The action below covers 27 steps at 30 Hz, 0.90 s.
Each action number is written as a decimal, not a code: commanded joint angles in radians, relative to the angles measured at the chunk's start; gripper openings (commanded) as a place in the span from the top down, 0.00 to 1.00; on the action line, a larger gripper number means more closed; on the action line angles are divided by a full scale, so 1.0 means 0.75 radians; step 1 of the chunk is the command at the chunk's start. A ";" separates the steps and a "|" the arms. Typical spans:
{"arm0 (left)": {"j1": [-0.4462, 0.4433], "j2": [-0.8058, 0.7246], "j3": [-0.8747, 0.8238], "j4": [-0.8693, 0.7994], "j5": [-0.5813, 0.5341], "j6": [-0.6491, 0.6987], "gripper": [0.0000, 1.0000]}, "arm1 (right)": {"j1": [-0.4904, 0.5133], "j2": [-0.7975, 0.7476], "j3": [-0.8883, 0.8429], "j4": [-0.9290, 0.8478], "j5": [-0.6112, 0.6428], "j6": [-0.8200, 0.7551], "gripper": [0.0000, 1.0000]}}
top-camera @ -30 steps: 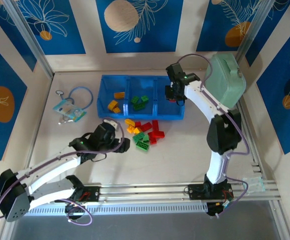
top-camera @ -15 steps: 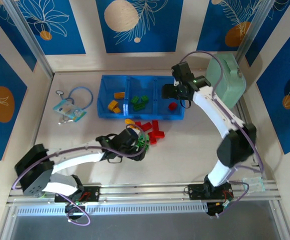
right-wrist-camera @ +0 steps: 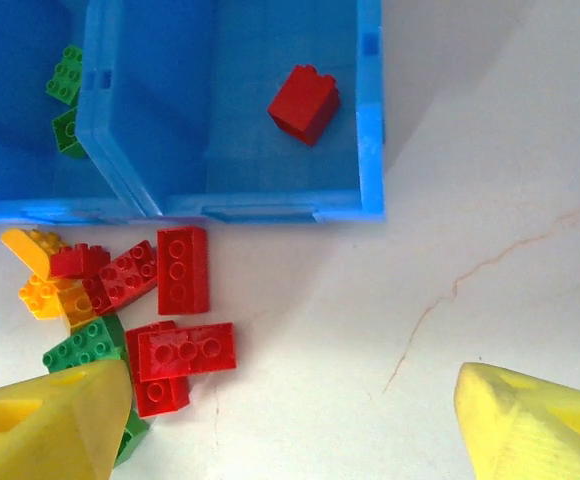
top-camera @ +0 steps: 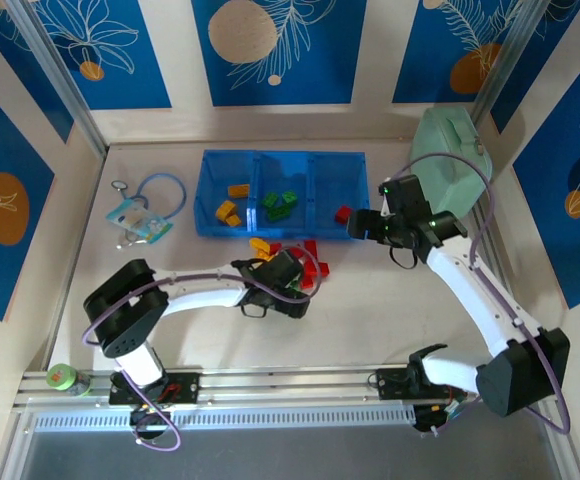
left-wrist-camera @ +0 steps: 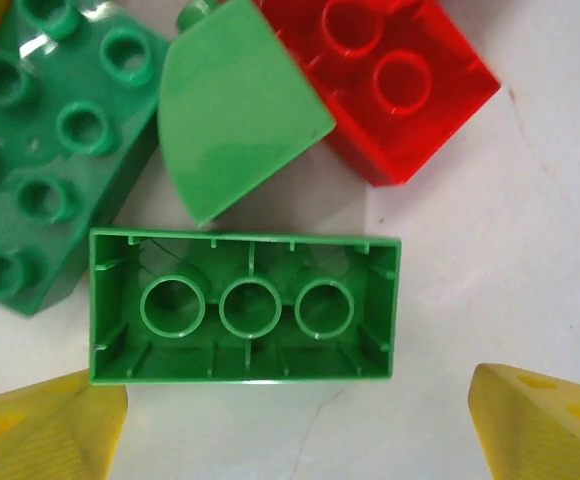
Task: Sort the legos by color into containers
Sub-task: Pick up the lego from the center of the table.
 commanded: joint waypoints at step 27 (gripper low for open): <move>-0.027 0.073 0.101 -0.183 -0.149 -0.007 0.69 | -0.080 -0.250 -0.222 0.027 -0.111 0.084 0.16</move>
